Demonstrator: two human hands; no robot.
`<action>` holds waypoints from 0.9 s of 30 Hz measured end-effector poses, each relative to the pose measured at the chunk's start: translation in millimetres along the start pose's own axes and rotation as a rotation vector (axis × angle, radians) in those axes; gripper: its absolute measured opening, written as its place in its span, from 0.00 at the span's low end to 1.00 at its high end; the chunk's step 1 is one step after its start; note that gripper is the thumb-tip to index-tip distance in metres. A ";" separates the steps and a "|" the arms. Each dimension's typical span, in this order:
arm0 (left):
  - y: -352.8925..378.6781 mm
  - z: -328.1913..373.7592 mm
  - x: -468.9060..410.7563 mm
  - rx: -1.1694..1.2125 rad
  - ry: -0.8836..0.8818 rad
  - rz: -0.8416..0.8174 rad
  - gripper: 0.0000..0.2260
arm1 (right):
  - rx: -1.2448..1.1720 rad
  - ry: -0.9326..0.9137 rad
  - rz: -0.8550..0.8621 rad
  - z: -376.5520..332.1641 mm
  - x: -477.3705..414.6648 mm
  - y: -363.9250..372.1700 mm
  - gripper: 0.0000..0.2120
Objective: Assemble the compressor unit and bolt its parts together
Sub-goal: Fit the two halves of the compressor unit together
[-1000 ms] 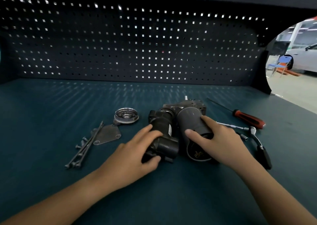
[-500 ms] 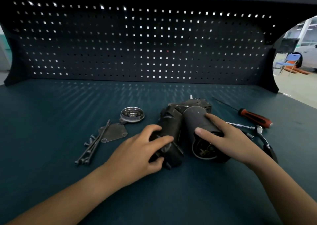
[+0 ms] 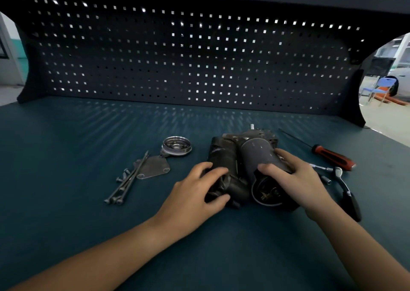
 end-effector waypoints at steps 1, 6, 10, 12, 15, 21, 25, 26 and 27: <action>-2.8 -4.7 -0.8 0.065 -0.034 0.048 0.23 | -0.006 -0.002 0.001 -0.7 0.9 0.8 0.33; -6.0 -16.3 -4.8 0.201 -0.066 0.112 0.22 | 0.020 0.002 -0.001 -1.2 6.0 10.6 0.41; -6.0 -15.9 -6.8 0.146 -0.018 0.068 0.23 | 0.040 0.009 0.026 -0.9 6.7 10.5 0.39; -5.7 -15.3 -9.2 0.093 0.006 0.028 0.24 | 0.053 0.003 0.023 -2.5 8.3 10.4 0.39; -7.1 -14.1 -10.2 0.053 0.036 0.001 0.26 | 0.122 -0.005 -0.017 -5.3 10.4 13.0 0.40; -29.5 -15.1 -12.8 0.065 0.018 0.095 0.21 | 0.041 0.022 -0.114 -4.9 16.5 18.7 0.43; -80.0 -26.4 -12.6 0.152 -0.095 0.381 0.15 | -0.013 -0.008 -0.169 -8.2 25.8 27.9 0.49; -92.0 -29.8 -10.5 0.175 -0.111 0.430 0.11 | 0.005 -0.021 -0.178 -8.9 27.1 30.1 0.46; -102.3 -32.7 -8.1 0.189 -0.115 0.446 0.08 | 0.052 -0.036 -0.176 -9.5 27.2 30.4 0.42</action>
Point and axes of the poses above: each hand's wrist, its own x-axis away from the middle knuckle, its own y-axis out of the palm, z = x × y, the point moved 9 cm from there along -x, towards the middle knuckle, and after that the axes turned 9 degrees about y, right-handed, at the moved point
